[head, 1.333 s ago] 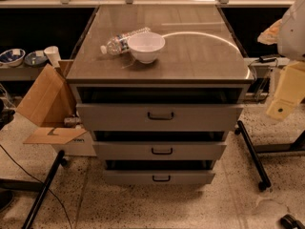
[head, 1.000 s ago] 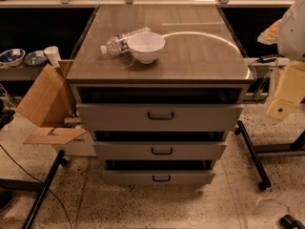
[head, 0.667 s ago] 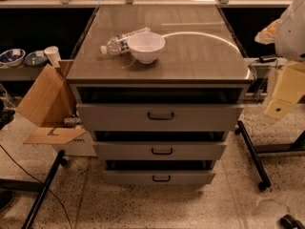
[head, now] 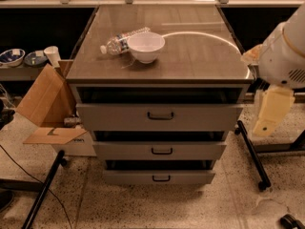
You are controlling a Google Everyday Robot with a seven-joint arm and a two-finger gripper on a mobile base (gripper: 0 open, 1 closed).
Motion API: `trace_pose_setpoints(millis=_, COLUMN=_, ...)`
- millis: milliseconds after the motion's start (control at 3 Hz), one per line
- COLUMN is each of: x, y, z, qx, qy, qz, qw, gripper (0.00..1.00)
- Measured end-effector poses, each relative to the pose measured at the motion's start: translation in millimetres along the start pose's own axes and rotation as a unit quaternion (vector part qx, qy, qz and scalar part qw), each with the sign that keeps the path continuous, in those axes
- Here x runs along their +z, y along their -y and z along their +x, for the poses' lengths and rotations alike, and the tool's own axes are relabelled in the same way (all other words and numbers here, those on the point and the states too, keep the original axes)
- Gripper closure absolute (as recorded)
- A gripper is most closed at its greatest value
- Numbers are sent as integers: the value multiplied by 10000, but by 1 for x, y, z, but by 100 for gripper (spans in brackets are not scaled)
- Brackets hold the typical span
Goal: Open middle drawer
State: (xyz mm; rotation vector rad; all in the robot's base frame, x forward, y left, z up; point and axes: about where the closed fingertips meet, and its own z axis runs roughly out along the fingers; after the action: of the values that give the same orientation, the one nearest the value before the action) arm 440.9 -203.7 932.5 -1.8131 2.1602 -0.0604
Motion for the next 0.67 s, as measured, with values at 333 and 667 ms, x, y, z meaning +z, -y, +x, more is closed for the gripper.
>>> trace_pose_setpoints(millis=333, x=39, y=-14, z=8, qx=-5, qy=87, qz=-157, qw=9998, gripper=0)
trace_pose_setpoints(millis=667, x=85, y=-27, z=17, qx=198, qy=243, qz=-302, qw=9991, gripper=0)
